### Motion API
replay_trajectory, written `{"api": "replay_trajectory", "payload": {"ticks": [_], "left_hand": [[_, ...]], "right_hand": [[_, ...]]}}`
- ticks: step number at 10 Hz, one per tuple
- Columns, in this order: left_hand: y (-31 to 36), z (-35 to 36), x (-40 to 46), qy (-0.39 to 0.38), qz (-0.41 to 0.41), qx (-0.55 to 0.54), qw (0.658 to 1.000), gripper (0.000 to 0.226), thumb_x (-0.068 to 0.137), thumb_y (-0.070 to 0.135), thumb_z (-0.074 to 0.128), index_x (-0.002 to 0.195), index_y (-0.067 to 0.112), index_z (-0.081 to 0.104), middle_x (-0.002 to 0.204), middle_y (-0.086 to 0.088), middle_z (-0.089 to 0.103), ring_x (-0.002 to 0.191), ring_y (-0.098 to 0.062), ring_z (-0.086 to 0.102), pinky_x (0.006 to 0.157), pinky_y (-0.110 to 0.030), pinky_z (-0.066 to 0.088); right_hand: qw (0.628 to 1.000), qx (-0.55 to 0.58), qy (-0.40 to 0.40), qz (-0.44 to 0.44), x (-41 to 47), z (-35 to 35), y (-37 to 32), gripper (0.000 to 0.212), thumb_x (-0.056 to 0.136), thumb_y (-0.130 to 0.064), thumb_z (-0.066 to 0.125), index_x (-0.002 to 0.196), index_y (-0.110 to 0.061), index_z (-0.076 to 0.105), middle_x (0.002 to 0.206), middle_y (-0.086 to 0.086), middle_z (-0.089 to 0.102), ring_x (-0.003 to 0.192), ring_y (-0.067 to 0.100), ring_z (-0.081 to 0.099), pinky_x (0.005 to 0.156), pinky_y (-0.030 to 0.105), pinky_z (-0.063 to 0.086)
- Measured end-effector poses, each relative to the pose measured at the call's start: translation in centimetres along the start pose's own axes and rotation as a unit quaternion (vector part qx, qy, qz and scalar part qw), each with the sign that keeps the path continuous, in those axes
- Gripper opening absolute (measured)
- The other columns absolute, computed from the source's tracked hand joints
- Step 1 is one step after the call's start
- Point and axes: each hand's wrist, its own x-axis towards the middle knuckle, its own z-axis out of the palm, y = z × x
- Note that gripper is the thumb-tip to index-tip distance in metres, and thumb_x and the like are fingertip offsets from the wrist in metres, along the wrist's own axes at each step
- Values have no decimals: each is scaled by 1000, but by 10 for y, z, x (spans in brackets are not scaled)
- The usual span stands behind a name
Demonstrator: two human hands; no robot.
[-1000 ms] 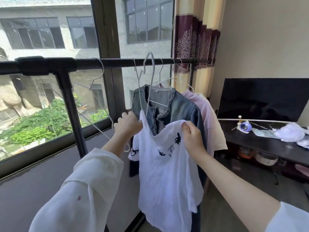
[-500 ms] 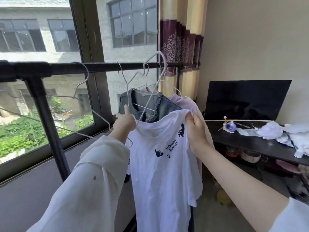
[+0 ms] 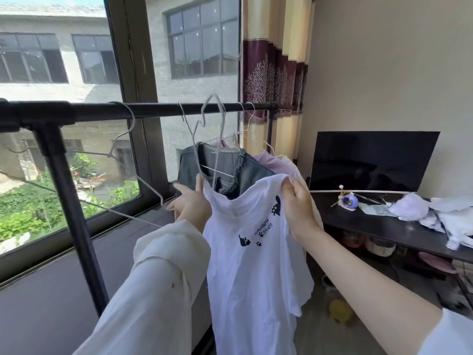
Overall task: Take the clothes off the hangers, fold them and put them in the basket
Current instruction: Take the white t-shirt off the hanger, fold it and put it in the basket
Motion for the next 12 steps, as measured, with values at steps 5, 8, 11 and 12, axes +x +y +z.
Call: {"api": "replay_trajectory", "payload": {"ticks": [5, 8, 11, 12], "left_hand": [[-11, 17, 0, -55, 72, -571, 816, 50, 100, 28, 41, 144, 12, 23, 116, -1, 47, 110, -17, 44, 86, -25, 35], [-19, 38, 17, 74, 117, -438, 888, 40, 101, 27, 33, 63, 13, 36, 58, 0, 35, 55, -14, 31, 63, -31, 27], [-38, 48, 17, -169, -51, -608, 774, 41, 97, 18, 33, 66, 11, 58, 53, 0, 60, 65, -24, 58, 57, -30, 43], [-52, 67, -5, -206, -16, -631, 748, 66, 98, 7, 18, 66, 8, 76, 41, -1, 57, 44, -15, 57, 46, -18, 44]], "right_hand": [[1000, -4, 8, 2, 1, -3, 12, 35, 101, -21, 37, 96, 9, 55, 85, 8, 49, 80, 16, 43, 72, 27, 37], [1000, -15, 7, 19, 1, 1, 21, 34, 101, -25, 36, 97, 1, 58, 86, 6, 53, 81, 12, 47, 73, 23, 40], [998, -58, 16, 34, 3, 7, 44, 29, 100, -24, 38, 81, -9, 55, 72, 0, 49, 72, 12, 46, 74, 32, 40], [997, -64, 14, 36, 0, 7, 50, 30, 100, -24, 37, 73, -16, 49, 67, -4, 44, 65, 9, 42, 69, 26, 37]]}}
